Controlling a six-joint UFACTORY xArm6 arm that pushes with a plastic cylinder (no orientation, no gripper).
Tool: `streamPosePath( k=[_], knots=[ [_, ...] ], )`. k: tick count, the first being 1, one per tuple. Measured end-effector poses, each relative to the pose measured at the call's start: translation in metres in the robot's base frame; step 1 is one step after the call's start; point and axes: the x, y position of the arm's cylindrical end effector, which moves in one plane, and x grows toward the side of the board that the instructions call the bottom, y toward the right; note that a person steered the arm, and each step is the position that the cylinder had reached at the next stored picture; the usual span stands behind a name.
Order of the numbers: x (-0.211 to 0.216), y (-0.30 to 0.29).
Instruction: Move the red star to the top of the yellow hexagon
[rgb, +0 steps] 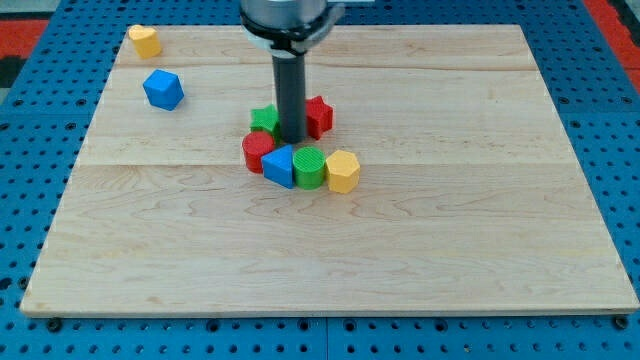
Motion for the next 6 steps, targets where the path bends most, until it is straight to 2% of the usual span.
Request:
streamPosePath(
  k=[2,3,4,5,6],
  knots=[
    [-0.043,-0.007],
    [-0.061,0.022],
    [-0.028,0.052],
    [-0.017,0.041],
    [-0.044,0.048]
  ],
)
